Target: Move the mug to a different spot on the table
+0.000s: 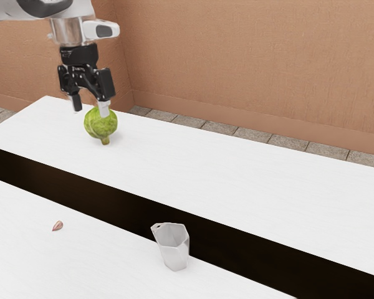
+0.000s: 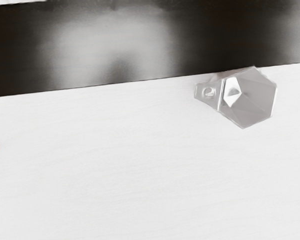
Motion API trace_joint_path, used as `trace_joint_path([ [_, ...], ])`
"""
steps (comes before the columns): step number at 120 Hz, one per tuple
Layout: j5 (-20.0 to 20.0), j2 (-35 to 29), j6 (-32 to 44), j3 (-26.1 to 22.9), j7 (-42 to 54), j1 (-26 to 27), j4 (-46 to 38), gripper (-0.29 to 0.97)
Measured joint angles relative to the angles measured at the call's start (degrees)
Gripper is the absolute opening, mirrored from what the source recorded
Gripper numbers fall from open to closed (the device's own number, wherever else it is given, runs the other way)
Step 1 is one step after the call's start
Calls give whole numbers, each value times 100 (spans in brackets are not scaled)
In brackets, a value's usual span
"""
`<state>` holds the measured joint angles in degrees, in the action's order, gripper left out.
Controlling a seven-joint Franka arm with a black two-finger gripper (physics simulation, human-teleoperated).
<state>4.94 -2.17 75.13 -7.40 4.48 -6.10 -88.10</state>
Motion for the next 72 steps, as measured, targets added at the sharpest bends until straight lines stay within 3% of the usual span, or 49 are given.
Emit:
trace_joint_path([
  [12, 14, -397, 768, 12, 89, -78, -577, 68],
  [28, 25, -1166, 1702, 10, 188, -62, -2290, 68],
  [40, 173, -1307, 2504, 10, 380, -57, -3368, 68],
  [72, 489, -710, 3906, -27, 1934, 243, -3671, 68],
])
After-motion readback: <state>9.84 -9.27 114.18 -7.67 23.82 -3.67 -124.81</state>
